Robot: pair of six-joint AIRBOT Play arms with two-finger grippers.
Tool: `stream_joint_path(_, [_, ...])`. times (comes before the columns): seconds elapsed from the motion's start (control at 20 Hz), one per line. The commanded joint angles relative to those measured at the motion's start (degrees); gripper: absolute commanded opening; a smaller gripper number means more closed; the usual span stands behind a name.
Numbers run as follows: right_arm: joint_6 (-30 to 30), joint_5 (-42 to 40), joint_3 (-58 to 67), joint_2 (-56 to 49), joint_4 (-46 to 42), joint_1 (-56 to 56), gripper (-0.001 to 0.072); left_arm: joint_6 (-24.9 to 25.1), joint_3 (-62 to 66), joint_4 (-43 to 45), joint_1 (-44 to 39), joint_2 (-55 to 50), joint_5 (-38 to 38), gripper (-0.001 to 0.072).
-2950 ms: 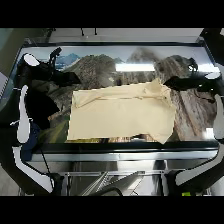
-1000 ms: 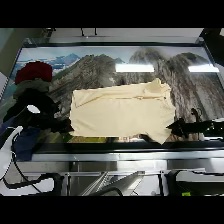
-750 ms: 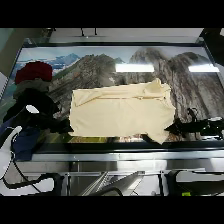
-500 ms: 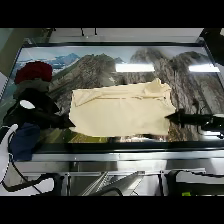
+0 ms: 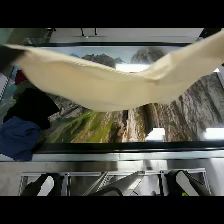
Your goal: Fold the shirts.
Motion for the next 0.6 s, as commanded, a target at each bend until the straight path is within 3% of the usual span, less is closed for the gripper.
stream_joint_path(0.0, [4.26,-7.78,14.14,4.59,-16.44,0.04,0.0021,-4.04,11.63,-4.35,17.20,5.18,0.85,0.0015])
stream_joint_path(0.1, [5.75,-7.72,15.58,4.48,-21.11,0.07,0.0021,-4.96,9.62,-4.33,20.76,5.05,1.42,0.0015])
stream_joint_path(0.2, [5.75,-4.92,14.64,1.97,-20.50,0.04,0.0020,-4.46,4.35,-0.92,17.18,2.73,0.98,0.0015])
stream_joint_path(0.4, [0.00,2.34,4.59,-9.53,-6.29,1.31,0.0019,3.23,-6.32,15.17,-3.61,-6.99,3.06,0.0015])
stream_joint_path(0.55, [-3.50,1.20,-4.94,-19.87,-9.49,8.94,0.0020,3.34,-8.90,27.56,-16.13,-20.37,10.78,0.0015])
